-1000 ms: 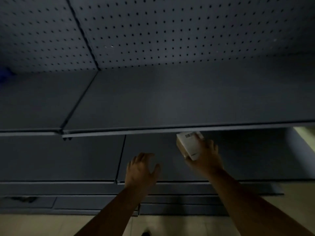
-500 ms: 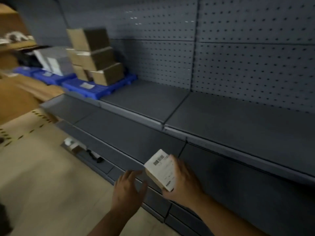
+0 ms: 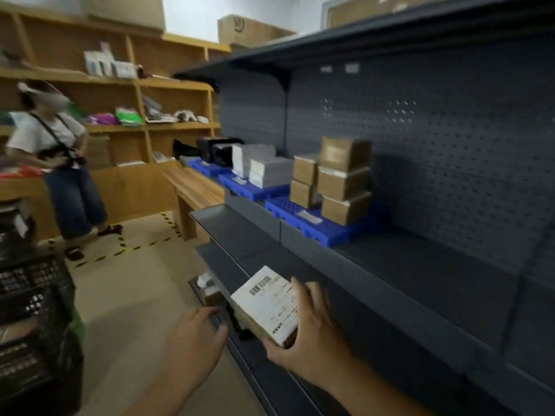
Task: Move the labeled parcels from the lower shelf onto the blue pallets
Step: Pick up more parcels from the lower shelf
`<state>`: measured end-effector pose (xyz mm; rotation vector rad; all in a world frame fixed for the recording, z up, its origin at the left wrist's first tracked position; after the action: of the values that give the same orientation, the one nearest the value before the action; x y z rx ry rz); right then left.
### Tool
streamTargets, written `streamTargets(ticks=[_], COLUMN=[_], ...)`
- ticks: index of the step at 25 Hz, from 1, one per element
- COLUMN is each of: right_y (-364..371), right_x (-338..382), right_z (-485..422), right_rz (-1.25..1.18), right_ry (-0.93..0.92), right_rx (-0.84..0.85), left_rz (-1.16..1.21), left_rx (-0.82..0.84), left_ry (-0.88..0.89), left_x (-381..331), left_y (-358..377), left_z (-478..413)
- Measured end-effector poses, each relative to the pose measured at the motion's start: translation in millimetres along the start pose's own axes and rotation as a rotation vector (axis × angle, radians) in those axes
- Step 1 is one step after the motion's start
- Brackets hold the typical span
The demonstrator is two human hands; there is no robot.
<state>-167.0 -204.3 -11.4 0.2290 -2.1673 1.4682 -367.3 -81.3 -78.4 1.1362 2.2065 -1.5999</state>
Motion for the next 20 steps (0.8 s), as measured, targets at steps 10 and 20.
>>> streamTargets(ticks=[10,20], right_y=[-42,-64], right_x=[96,81], right_z=[-228,-393], right_rz=[0.167,0.324], right_ry=[0.112,0.276], right_rx=[-0.359,-0.559], left_rz=[0.004,0.201], left_rx=[-0.071,-0.036], left_ry=[0.218,0.541], left_x=[20,-55], left_y=[-58,-33], left_z=[-232,-456])
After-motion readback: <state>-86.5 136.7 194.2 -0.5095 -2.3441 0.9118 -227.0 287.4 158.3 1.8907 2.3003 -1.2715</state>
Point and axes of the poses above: each hand's wrist, its own z-axis away from the middle knuckle, its own y-axis out of the palm, x = y × z, the point moved 8 cm from there along -z, towards the middle knuckle, and after that the axes turned 6 degrees about y, right-handed, at the moved point
